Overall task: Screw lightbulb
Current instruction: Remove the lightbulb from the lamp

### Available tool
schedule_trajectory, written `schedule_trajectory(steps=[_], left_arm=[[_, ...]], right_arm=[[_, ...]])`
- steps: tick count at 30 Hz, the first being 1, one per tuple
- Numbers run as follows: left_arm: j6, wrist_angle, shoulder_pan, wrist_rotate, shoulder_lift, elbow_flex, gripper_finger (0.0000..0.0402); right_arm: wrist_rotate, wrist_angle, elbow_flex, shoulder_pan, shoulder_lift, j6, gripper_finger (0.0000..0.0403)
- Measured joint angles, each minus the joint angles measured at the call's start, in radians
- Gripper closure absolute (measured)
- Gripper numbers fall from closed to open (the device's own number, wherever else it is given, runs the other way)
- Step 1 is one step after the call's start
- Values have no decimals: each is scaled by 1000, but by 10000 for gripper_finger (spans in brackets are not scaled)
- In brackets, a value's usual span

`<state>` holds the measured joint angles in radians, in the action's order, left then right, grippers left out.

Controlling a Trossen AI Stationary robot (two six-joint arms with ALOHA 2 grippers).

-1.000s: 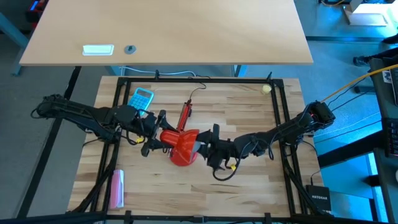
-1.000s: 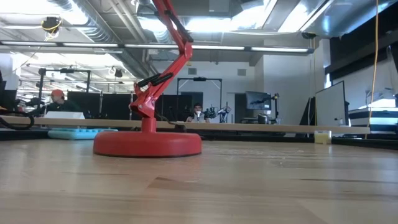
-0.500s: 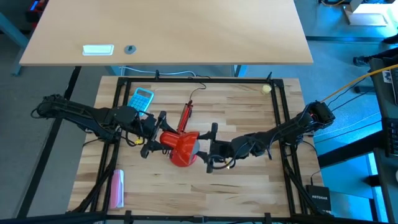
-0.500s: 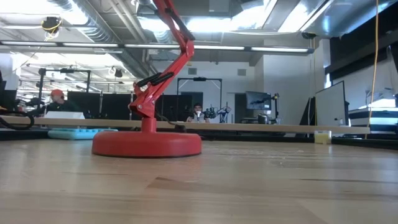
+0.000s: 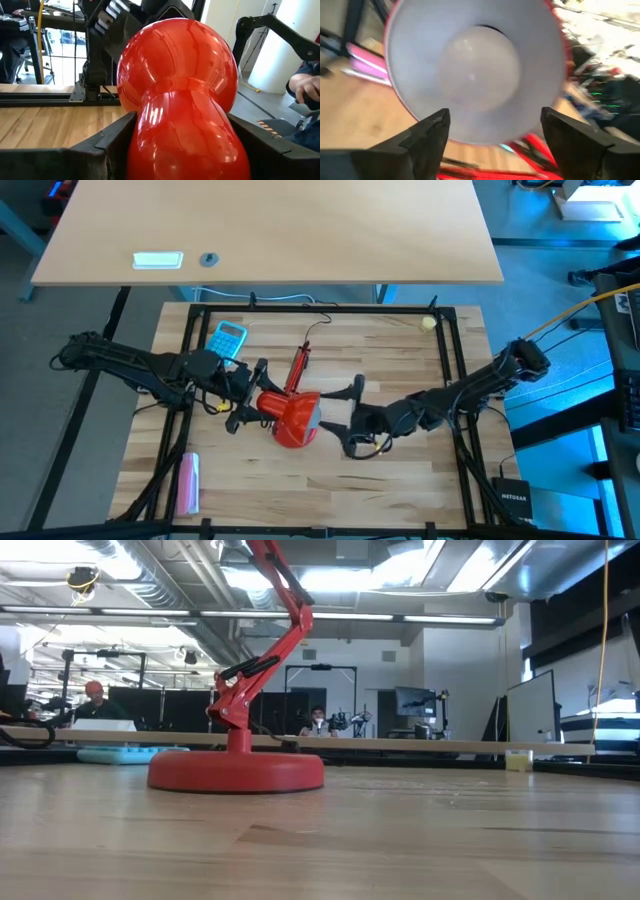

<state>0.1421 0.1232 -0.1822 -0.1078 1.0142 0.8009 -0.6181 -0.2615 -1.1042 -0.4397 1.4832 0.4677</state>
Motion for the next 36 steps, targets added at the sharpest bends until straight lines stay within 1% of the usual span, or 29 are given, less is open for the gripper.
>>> schedule_trajectory(steps=[2, 4, 6, 8, 10, 12, 16, 18, 21, 22, 25, 29, 31, 34, 36], left_arm=[[3, 1, 1, -3, 0, 0, 149], [0, -1, 0, -3, 0, 0, 149], [3, 0, 1, -3, 0, 0, 149], [5, 0, 2, -4, 0, 0, 149], [10, 1, 2, -4, 0, 0, 149], [18, 0, 2, -4, 0, 0, 149], [30, 1, 2, -4, 0, 0, 149], [32, 1, 2, -4, 0, 0, 149], [34, 1, 2, 0, 0, 0, 149], [35, 1, 2, 0, 0, 0, 149], [37, 2, 2, 0, 0, 0, 148], [41, 10, 2, 1, 0, 0, 149], [43, 17, 2, 1, 0, 0, 149], [43, 18, 2, 2, 0, -1, 149], [43, 17, 2, 2, 0, 0, 148]], right_arm=[[-64, 30, 0, -19, -23, 59, 82], [-78, 26, 0, -36, -33, 124, 76], [-36, 19, 0, -41, -34, 174, 73], [36, 20, 0, -40, -34, 220, 72], [116, 19, 0, -39, -34, 232, 72], [136, 21, 0, -39, -34, 293, 72], [48, 39, 0, -72, -32, 461, 72], [68, 47, 0, -74, -28, 488, 72], [136, 34, 0, -72, -26, 495, 72], [133, 12, 0, -72, -26, 532, 72], [60, -81, 0, -72, -13, 704, 72], [73, -126, 0, -69, 27, 917, 72], [64, -154, 0, -56, 60, 1006, 72], [22, -252, 2, -55, 99, 1115, 72], [18, -287, -9, -53, 110, 1144, 72]])
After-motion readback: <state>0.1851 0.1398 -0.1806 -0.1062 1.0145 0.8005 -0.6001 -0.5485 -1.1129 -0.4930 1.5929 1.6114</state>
